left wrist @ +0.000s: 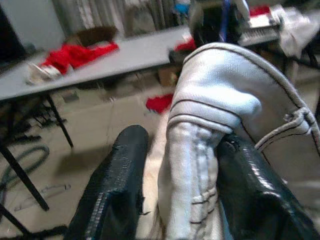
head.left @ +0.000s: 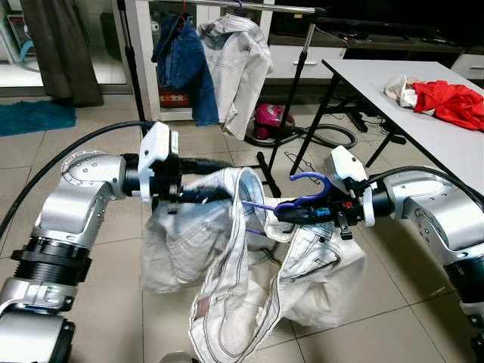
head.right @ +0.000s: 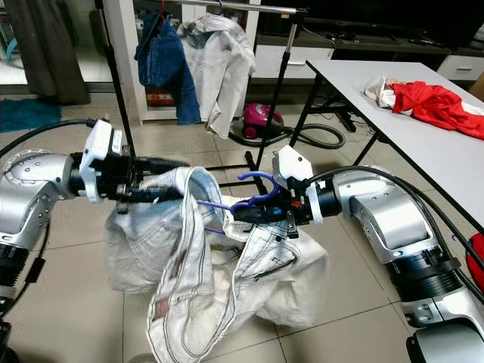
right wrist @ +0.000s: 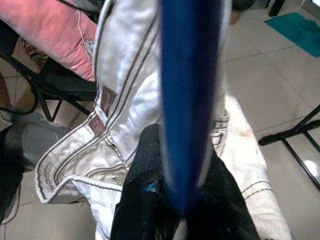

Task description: Hang hanger

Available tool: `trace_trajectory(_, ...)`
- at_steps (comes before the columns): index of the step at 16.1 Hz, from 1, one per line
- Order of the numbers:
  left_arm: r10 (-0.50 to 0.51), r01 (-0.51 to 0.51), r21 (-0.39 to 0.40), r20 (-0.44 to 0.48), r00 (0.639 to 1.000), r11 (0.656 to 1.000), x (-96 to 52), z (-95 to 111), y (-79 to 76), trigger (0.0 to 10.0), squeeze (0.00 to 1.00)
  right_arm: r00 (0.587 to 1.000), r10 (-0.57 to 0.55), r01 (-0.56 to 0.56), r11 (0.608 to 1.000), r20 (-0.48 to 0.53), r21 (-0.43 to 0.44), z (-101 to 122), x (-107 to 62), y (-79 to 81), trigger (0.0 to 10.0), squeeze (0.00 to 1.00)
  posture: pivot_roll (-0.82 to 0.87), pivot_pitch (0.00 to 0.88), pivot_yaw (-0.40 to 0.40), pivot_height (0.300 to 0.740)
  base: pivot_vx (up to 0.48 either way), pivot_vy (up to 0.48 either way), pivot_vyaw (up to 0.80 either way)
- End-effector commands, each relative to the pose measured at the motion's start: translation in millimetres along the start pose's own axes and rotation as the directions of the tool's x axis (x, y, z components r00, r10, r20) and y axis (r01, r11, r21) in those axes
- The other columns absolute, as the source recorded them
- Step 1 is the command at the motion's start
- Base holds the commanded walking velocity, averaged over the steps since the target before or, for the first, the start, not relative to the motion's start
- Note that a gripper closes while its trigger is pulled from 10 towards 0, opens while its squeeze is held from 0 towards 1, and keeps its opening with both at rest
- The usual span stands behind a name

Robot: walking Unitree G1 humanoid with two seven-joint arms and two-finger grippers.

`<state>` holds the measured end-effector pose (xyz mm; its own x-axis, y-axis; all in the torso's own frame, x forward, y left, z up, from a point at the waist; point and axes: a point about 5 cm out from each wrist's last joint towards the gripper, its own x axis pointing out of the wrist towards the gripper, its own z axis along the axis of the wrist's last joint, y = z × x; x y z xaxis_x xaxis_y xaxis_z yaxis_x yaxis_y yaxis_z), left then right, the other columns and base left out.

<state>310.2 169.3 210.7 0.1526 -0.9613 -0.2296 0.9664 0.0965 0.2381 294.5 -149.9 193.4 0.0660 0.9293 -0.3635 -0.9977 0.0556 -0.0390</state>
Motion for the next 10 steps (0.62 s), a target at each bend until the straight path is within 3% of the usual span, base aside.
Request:
trace_trajectory(1,-0.043,0.044,0.030,-0.032,0.999,0.999,3.6,2,-3.6,10.0,1.00,1.000,-0.001,0.001,1.000,-0.011,-0.019,2,-2.6,0.8,0.0,0.00,0.06,0.000,-0.116,0.740,0.000,0.000,0.00)
trace_trajectory(5,-0.079,0.100,0.091,-0.204,0.976,0.991,-0.1,-12,-6.5,10.0,1.00,1.000,-0.004,0.004,1.000,-0.018,-0.020,2,-2.5,0.2,0.0,0.00,0.06,0.000,-0.116,0.740,0.000,0.000,0.00)
trace_trajectory(7,-0.117,0.119,0.003,-0.158,0.981,0.993,-3.2,-10,-7.8,10.0,1.00,1.000,-0.003,0.002,1.000,-0.031,-0.015,-1,-4.0,0.0,0.0,0.00,0.06,0.000,-0.115,0.740,0.000,0.000,0.00)
trace_trajectory(10,-0.162,0.169,0.014,-0.208,0.965,0.986,-6.6,-19,-14.5,10.0,1.00,0.999,-0.031,0.032,0.999,-0.038,0.010,-8,-7.1,-2.7,0.0,0.00,0.06,0.000,-0.115,0.740,0.000,0.000,0.00)
